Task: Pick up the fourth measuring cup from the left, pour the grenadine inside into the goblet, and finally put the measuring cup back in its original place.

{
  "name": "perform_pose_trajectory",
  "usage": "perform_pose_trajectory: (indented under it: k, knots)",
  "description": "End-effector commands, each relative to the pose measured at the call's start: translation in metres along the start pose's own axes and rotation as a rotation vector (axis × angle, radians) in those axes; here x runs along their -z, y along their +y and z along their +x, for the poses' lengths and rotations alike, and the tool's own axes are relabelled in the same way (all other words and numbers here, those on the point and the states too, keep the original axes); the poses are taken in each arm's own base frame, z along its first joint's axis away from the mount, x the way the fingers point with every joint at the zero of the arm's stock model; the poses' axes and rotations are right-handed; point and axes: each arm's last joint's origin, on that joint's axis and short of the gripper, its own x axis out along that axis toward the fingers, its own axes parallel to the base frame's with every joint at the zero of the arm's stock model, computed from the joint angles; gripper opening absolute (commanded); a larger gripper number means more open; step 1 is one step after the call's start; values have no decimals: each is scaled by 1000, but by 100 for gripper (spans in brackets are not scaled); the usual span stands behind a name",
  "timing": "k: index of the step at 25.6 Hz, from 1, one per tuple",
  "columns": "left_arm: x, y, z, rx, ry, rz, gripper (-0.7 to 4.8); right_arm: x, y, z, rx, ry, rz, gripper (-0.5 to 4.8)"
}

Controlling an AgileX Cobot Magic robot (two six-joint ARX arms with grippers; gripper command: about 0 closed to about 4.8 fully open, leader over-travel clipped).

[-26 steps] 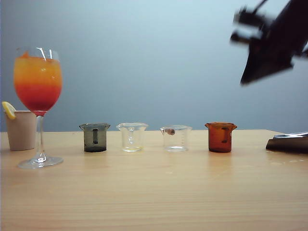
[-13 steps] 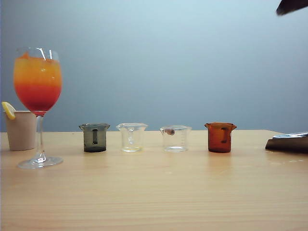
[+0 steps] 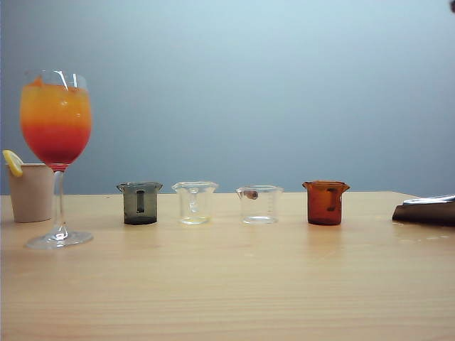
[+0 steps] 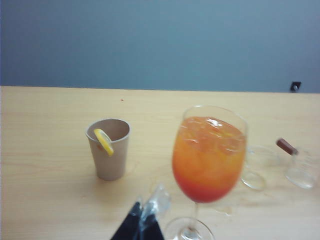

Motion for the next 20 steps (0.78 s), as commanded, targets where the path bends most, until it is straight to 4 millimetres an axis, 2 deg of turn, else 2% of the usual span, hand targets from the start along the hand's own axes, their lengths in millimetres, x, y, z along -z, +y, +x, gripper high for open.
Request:
perform_pose_trajectory:
  k: [1, 9, 14, 20]
  knots:
    - [8, 2, 9, -21, -80, 1, -5, -2, -1, -6, 21, -44, -5, -4]
    - [34, 5, 21, -86, -100, -34, -5, -2, -1, -8, 21, -50, 42, -5]
    - [57, 7, 29, -90, -94, -40, -5, -2, -1, -8, 20, -50, 42, -5]
    - [61, 7, 28, -100, -102, -38, -5, -2, -1, -8, 20, -50, 42, -5]
